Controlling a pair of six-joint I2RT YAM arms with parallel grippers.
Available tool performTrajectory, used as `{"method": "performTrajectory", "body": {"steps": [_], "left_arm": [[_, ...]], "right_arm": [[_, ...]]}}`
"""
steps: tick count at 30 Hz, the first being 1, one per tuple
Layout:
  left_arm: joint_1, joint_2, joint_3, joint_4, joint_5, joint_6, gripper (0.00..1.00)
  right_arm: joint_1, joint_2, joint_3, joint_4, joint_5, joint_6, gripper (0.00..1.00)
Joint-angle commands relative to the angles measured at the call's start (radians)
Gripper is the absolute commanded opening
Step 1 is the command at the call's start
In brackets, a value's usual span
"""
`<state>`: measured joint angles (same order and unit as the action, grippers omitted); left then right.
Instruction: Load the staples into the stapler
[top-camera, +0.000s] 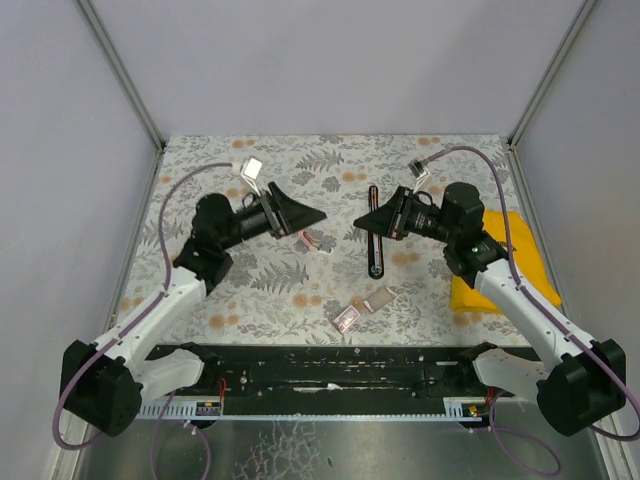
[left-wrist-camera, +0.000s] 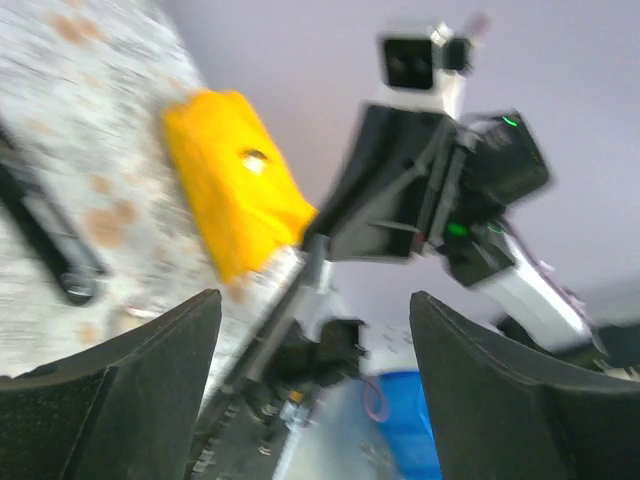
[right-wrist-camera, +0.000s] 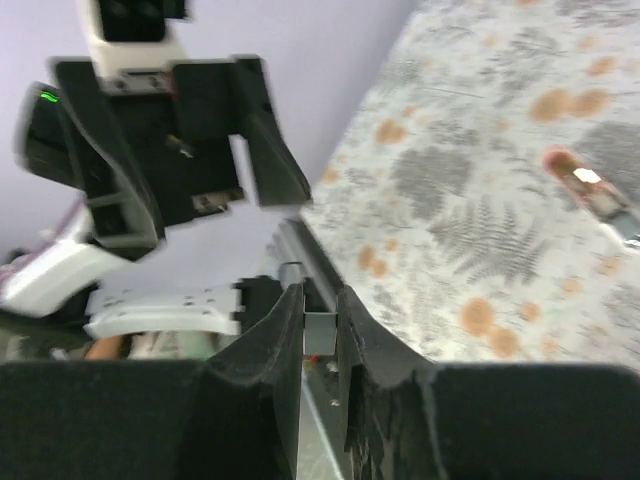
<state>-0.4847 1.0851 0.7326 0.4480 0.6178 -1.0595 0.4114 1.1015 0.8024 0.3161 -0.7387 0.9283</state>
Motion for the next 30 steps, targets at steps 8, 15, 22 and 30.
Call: {"method": "performTrajectory", "body": {"steps": [8, 15, 22, 30], "left_arm": [[0.294, -0.011, 0.399, -0.849, -0.257, 0.756, 0.85], [0.294, -0.056, 0.287, -0.807, -0.594, 0.813, 0.88], [0.295, -0.060, 0.208, -0.755, -0.645, 0.827, 0.89], [0.294, -0.053, 0.182, -0.742, -0.689, 0.854, 0.89]], "right_arm": [[0.023, 0.210, 0.225, -0.601, 0.526, -0.397, 0.18], [0.053, 0.381, 0.268, -0.611, 0.723, -0.441, 0.17], [0.058, 0.498, 0.321, -0.597, 0.780, -0.447, 0.17], [0.058, 0.592, 0.377, -0.603, 0.797, -0.458, 0.18]]}}
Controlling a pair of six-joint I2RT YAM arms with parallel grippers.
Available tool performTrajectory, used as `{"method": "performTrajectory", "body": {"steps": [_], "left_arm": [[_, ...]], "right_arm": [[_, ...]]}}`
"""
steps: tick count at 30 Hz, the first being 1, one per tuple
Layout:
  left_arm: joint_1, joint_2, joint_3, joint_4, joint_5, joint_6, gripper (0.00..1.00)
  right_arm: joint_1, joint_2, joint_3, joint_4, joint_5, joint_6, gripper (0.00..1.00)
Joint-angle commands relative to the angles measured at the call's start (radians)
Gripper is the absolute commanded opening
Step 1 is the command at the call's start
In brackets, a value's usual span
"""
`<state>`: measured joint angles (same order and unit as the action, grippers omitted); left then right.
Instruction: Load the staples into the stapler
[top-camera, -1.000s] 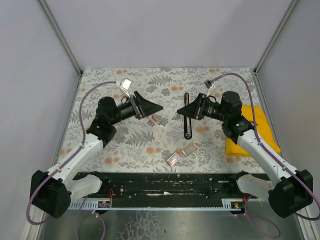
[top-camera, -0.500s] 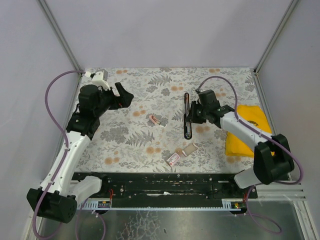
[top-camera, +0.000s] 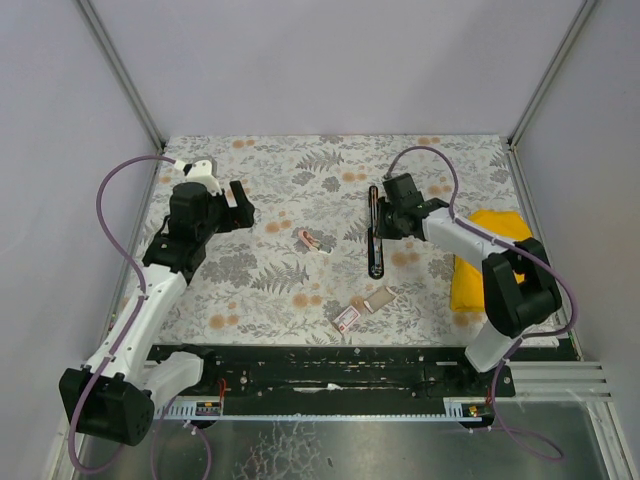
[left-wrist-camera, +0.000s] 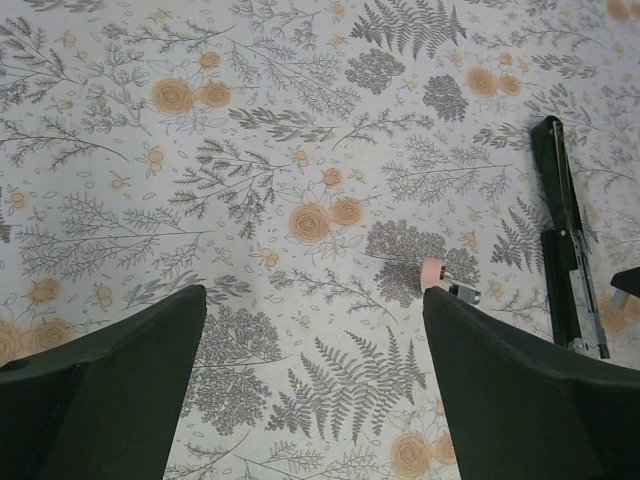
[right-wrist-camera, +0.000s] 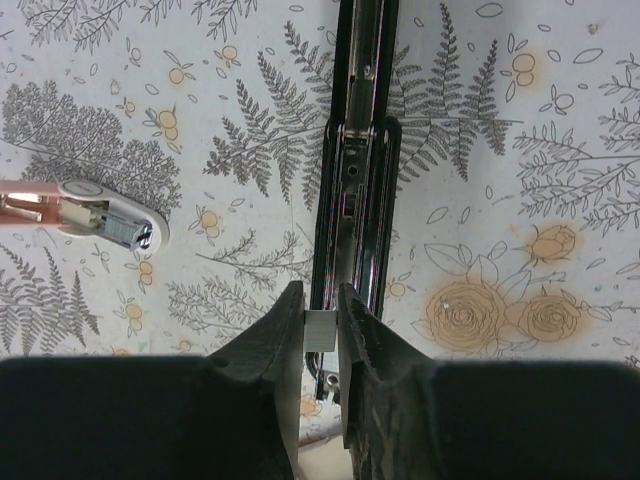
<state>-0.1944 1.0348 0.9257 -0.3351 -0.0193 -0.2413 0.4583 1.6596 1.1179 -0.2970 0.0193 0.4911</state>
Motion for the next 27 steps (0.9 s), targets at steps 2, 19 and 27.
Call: {"method": "performTrajectory", "body": {"steps": [2, 19, 27], "left_arm": [[0.005, 0.002, -0.011, 0.041, -0.056, 0.037, 0.89], [0.006, 0.011, -0.021, 0.041, -0.083, 0.051, 0.89], [0.006, 0.007, -0.022, 0.042, -0.089, 0.054, 0.89]], "right_arm": [[0.011, 0.049, 0.069, 0.007, 0.044, -0.022, 0.18], [0.020, 0.124, 0.092, -0.017, 0.081, -0.020, 0.17], [0.040, 0.147, 0.103, -0.043, 0.126, -0.034, 0.17]]}}
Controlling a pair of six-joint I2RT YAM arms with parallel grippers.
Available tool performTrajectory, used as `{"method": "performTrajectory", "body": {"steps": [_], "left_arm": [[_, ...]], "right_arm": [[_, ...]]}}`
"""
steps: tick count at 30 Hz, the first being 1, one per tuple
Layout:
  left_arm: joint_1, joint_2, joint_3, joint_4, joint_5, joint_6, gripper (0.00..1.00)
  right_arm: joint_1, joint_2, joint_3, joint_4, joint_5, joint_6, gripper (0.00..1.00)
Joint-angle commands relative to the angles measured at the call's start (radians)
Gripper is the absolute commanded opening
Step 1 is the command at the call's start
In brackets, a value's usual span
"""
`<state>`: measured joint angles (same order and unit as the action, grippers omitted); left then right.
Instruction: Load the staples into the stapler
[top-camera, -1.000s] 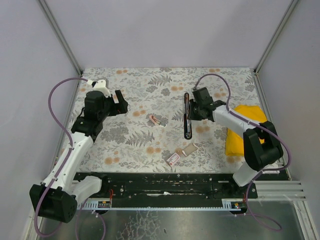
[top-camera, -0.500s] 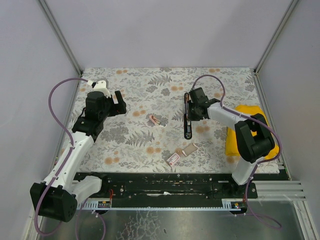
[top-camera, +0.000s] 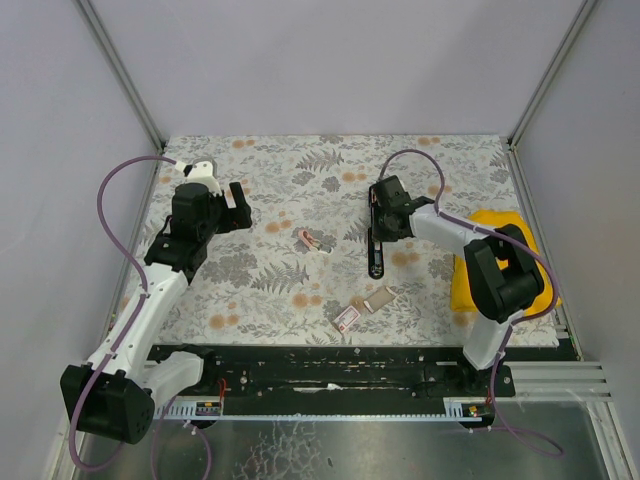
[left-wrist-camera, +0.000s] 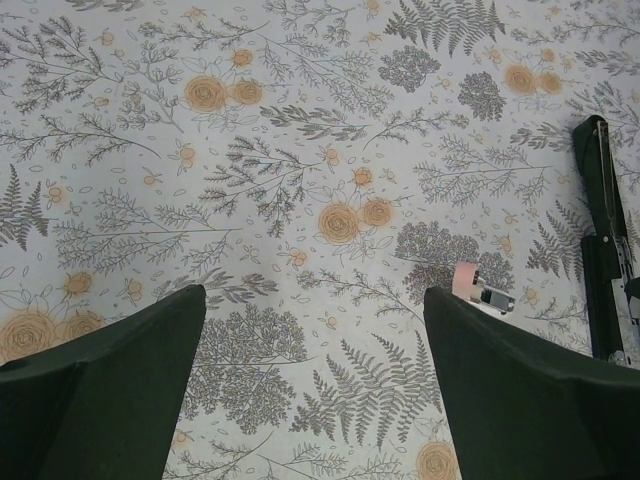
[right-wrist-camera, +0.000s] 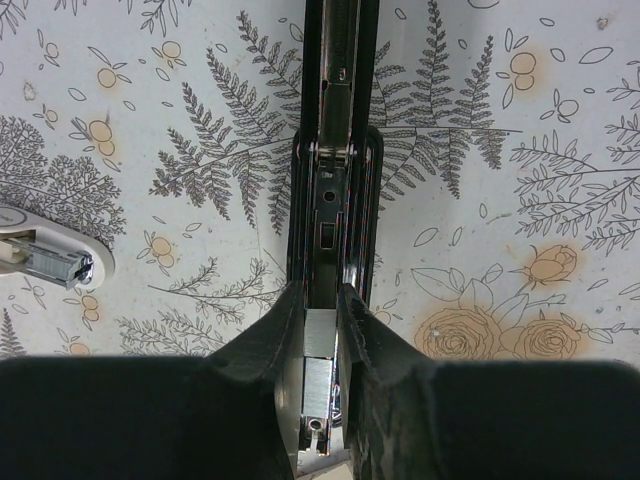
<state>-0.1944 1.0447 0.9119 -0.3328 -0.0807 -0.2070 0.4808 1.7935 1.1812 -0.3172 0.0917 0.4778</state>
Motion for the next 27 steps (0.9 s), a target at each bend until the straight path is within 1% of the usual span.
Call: {"method": "performTrajectory", "body": {"steps": [1, 6, 9, 11, 14, 15, 18, 23, 27], "left_arm": [[0.006, -0.003, -0.009, 0.040, -0.031, 0.020, 0.89], [0.006, -0.004, -0.013, 0.040, -0.032, 0.021, 0.90], [0.006, -0.005, -0.015, 0.040, -0.034, 0.023, 0.89], [0.006, -0.006, -0.016, 0.039, -0.036, 0.023, 0.90], [0.005, -0.007, -0.017, 0.041, -0.037, 0.023, 0.89], [0.006, -0.008, -0.018, 0.041, -0.038, 0.023, 0.89], [0.006, -0.013, -0.023, 0.044, -0.043, 0.024, 0.90], [0.007, -0.019, -0.032, 0.051, -0.037, 0.013, 0.89], [0.005, -0.014, -0.035, 0.062, 0.040, -0.020, 0.89]], "right_arm": [[0.021, 0.017, 0.040, -0.027, 0.060, -0.021, 0.17], [0.036, 0.024, 0.045, -0.041, 0.092, -0.025, 0.18], [0.038, 0.027, 0.051, -0.052, 0.097, -0.024, 0.21], [0.038, 0.025, 0.058, -0.061, 0.095, -0.020, 0.26], [0.040, 0.018, 0.074, -0.074, 0.090, -0.020, 0.38], [0.040, 0.014, 0.080, -0.079, 0.087, -0.021, 0.44], [0.039, 0.000, 0.101, -0.096, 0.085, -0.025, 0.51], [0.039, -0.059, 0.123, -0.133, 0.066, -0.044, 0.57], [0.040, -0.163, 0.062, -0.140, 0.044, -0.057, 0.62]]}}
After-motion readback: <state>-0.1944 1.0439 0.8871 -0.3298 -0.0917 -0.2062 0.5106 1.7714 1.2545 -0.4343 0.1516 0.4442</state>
